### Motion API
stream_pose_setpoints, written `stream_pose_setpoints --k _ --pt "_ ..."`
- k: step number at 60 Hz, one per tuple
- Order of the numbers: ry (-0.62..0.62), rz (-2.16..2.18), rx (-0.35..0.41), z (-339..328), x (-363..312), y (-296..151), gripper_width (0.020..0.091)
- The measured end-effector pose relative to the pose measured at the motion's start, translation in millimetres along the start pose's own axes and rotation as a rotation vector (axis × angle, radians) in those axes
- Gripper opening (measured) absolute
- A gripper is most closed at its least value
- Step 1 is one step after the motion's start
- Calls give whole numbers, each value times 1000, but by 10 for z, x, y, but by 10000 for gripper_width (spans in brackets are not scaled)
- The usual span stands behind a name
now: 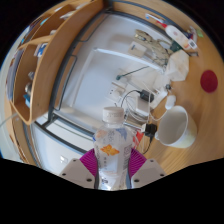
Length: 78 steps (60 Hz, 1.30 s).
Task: Pour water
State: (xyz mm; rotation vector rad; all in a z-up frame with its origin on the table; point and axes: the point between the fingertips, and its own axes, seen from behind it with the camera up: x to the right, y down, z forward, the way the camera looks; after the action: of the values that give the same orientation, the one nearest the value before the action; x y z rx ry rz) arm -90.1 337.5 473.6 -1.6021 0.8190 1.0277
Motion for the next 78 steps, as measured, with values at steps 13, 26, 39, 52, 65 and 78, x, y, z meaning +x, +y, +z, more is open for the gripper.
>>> stream_pose_setpoints --k 13,26,39,52,65,78 --pt "7 426 -21 171 199 -7 366" --pt "32 699 -27 248 297 -43 376" --pt "60 876 30 249 457 -209 374" --pt "93 879 21 212 503 -224 375" --pt "33 577 42 36 -75 -673 377" --pt "123 -176 114 -333 -331 -1544 386"
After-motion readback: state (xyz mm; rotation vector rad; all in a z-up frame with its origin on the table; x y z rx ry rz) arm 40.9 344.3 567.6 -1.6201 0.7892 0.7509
